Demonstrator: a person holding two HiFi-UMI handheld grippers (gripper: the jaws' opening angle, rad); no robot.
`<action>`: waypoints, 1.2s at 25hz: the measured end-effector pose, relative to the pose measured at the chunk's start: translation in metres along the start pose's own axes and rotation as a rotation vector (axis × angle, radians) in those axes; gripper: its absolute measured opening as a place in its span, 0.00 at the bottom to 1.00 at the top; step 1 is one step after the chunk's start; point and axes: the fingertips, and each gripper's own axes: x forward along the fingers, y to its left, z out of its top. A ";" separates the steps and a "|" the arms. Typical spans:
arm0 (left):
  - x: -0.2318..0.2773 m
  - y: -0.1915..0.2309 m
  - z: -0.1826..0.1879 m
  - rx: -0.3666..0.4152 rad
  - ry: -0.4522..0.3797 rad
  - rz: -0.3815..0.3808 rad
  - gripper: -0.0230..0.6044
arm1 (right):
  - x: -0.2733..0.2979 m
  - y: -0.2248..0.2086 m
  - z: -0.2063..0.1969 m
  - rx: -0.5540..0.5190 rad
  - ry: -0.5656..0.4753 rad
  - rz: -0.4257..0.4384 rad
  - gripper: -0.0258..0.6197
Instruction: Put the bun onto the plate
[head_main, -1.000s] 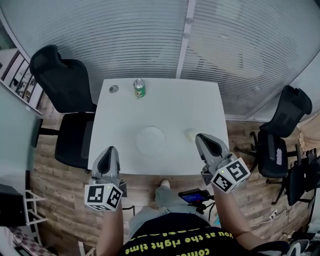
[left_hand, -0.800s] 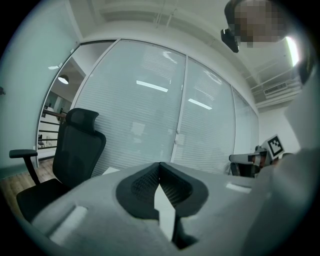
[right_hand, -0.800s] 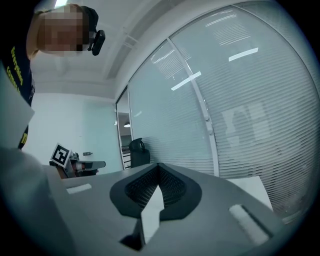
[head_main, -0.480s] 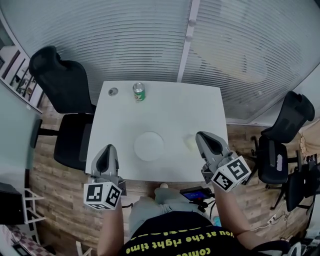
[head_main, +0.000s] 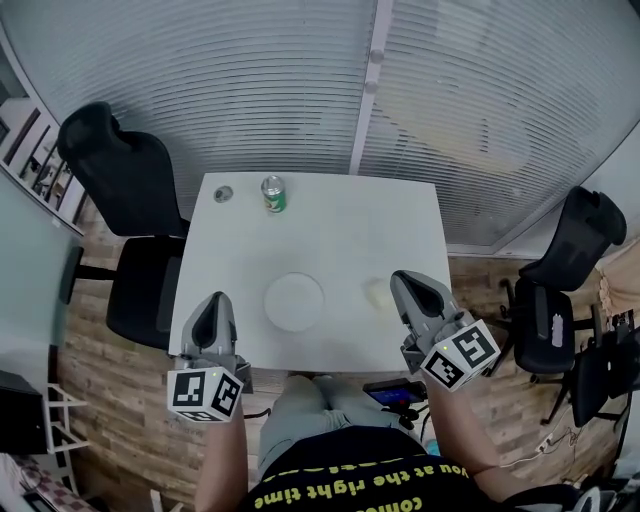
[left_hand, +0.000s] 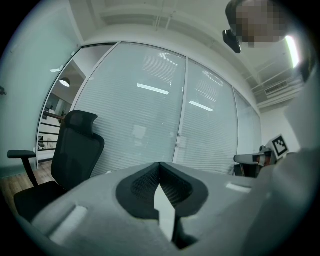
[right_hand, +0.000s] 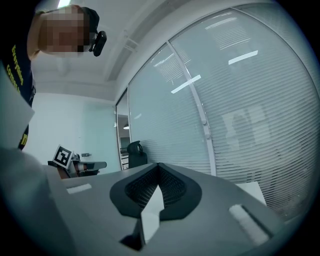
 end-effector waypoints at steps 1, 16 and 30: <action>0.001 0.000 0.000 0.001 0.003 0.000 0.04 | 0.000 -0.001 0.000 0.001 0.000 -0.002 0.05; 0.012 0.000 -0.004 0.006 0.050 -0.060 0.04 | 0.001 -0.002 -0.010 0.034 0.021 -0.058 0.05; 0.011 0.017 -0.009 0.010 0.060 -0.084 0.04 | -0.001 0.012 -0.009 0.050 0.017 -0.071 0.05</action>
